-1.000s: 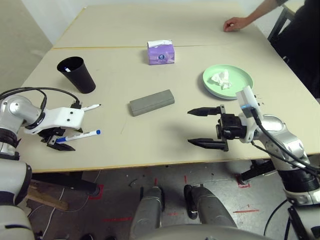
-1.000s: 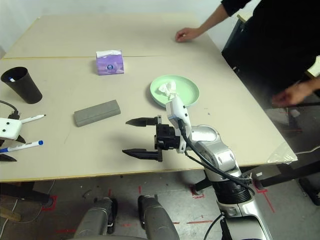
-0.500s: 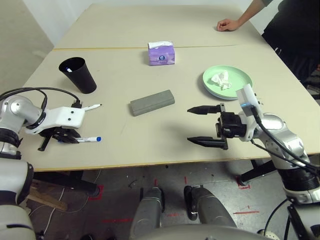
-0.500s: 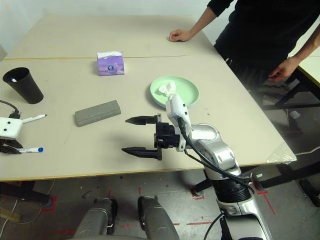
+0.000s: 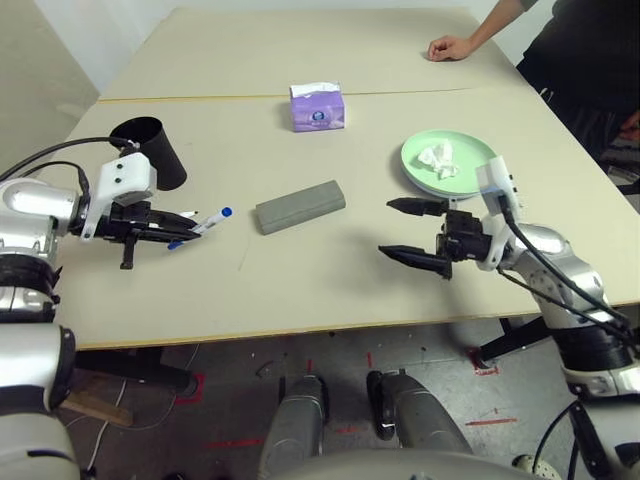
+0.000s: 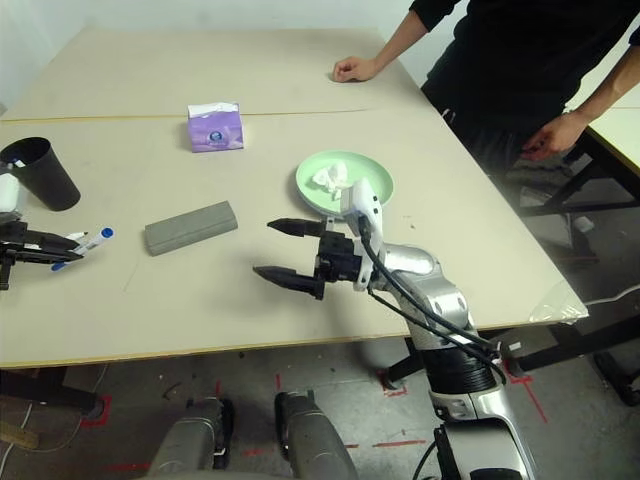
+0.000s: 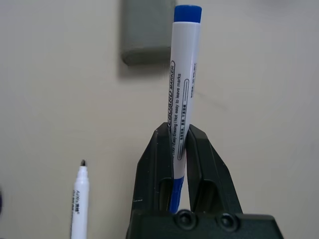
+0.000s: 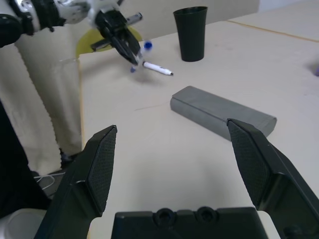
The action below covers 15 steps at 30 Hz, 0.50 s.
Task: Organize and tidy the items on the table.
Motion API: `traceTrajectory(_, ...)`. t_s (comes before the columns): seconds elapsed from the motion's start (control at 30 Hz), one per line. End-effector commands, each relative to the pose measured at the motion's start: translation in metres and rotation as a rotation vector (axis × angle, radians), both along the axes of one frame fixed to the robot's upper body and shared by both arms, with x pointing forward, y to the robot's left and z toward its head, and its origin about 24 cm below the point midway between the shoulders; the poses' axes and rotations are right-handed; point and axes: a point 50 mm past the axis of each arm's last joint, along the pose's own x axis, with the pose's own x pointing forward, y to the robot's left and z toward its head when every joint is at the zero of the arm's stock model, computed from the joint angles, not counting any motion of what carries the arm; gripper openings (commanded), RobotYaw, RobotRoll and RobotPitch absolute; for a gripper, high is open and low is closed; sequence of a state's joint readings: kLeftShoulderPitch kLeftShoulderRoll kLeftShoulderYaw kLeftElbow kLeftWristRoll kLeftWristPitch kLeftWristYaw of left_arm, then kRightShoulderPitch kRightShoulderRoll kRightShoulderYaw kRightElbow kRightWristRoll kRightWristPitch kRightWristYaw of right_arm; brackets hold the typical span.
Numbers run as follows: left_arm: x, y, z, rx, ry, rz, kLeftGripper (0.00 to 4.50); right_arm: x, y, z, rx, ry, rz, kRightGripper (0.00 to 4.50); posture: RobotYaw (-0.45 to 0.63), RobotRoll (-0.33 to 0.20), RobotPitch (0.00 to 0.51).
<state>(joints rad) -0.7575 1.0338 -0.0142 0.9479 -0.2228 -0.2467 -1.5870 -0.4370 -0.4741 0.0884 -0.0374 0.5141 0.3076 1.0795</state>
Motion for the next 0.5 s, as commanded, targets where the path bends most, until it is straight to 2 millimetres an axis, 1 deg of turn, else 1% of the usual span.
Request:
traceTrajectory(0.03,0.000,0.006,0.015,-0.133,-0.103,0.098,0.26,0.003,-0.002,-0.001,-0.007,-0.011,-0.035,4.50,0.00,0.000,0.139)
traceTrajectory(0.17,0.005,0.013,0.027,-0.313,-0.235,0.259,0.26,0.005,0.000,0.000,0.003,-0.016,-0.049,4.50,0.01,0.000,0.137)
traceTrajectory(0.33,0.012,0.019,0.036,-0.471,-0.347,0.404,0.26,0.005,0.001,-0.001,0.009,-0.015,-0.054,4.50,0.01,0.000,0.132)
traceTrajectory(0.4,0.015,0.022,0.039,-0.519,-0.383,0.453,0.26,0.005,0.002,-0.001,0.009,-0.014,-0.053,4.50,0.01,0.000,0.129)
traceTrajectory(0.5,0.018,0.026,0.042,-0.544,-0.430,0.524,0.26,0.004,0.002,-0.001,0.010,-0.015,-0.054,4.50,0.01,0.000,0.126)
